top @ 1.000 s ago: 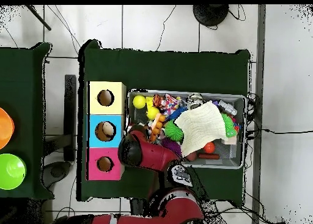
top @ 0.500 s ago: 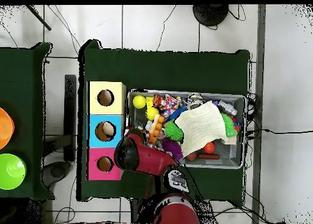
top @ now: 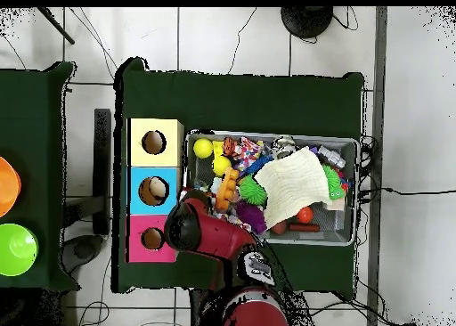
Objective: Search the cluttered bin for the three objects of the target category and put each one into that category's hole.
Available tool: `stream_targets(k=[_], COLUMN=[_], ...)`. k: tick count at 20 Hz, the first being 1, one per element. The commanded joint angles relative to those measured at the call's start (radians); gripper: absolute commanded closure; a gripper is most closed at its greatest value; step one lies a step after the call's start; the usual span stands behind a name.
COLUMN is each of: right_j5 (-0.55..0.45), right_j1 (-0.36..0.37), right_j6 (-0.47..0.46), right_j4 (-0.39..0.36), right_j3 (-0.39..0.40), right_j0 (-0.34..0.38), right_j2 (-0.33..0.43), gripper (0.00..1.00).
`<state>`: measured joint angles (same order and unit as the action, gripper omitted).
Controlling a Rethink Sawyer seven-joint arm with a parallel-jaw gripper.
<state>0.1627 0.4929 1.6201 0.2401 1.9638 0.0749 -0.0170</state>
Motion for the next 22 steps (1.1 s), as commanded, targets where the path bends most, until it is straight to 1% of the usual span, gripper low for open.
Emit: stream_targets(k=[1,6,8,10,11,12,13,17,19,22], right_j5=[-0.138,-0.131,-0.111,-0.023,0.021,0.007,-0.032,-0.046,-0.049,-0.084], right_j1=[-0.039,-0.04,-0.04,-0.043,-0.044,-0.043,-0.039,-0.037,-0.025,0.014], right_j6=[0.233,0.221,0.214,0.24,0.253,0.238,0.22,0.214,0.213,0.201], right_j4=[0.027,0.015,-0.003,-0.037,-0.054,-0.057,-0.038,-0.037,-0.034,-0.024], right_j3=[0.1,0.093,0.093,0.108,0.115,0.107,0.098,0.097,0.099,0.099], right_j0=[-0.02,-0.015,-0.007,0.018,0.03,0.029,0.006,0.015,0.006,-0.009], right_j2=[0.103,0.107,0.112,0.135,0.147,0.143,0.121,0.13,0.119,0.103], gripper=[0.0,0.0,0.0,0.0,1.0,1.0,1.0,1.0,1.0,1.0])
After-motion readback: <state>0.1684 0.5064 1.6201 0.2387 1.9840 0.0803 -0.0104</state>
